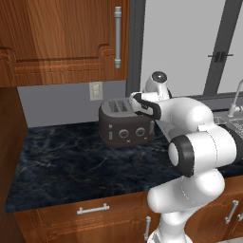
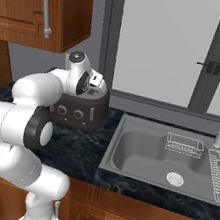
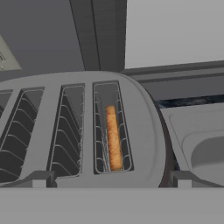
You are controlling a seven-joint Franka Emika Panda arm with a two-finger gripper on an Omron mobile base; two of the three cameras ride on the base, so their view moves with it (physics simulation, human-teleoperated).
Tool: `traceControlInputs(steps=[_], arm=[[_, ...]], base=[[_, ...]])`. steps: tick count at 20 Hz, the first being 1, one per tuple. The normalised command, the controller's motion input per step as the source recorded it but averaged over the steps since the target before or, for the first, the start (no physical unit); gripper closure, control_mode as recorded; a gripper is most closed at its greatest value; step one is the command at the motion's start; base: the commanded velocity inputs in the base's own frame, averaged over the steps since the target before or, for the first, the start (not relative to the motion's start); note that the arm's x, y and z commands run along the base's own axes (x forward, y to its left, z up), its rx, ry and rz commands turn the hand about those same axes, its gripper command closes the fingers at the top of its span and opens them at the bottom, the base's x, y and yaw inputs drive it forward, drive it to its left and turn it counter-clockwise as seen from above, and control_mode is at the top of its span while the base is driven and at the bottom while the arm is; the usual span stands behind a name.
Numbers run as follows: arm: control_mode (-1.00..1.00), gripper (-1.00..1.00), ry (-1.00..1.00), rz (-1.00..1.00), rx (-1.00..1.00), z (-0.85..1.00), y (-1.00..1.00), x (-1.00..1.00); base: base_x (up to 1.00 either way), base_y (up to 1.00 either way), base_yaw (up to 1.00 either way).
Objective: Start the toaster. Once the lever pops up, take the bread to the plate on the dining counter.
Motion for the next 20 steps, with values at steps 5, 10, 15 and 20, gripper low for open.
traceControlInputs(steps=[5,10,15,20], arm=[[-1.0,-1.0,0.0,0.0,0.0,0.0,0.0,0.0],[-1.0,-1.0,0.0,0.0,0.0,0.0,0.0,0.0],[-1.0,-1.0,0.0,0.0,0.0,0.0,0.0,0.0],[-1.0,-1.0,0.0,0.0,0.0,0.0,0.0,0.0]], base=[[0.0,0.0,0.0],[0.0,0.0,0.0],[0.0,0.0,0.0],[0.0,0.0,0.0]])
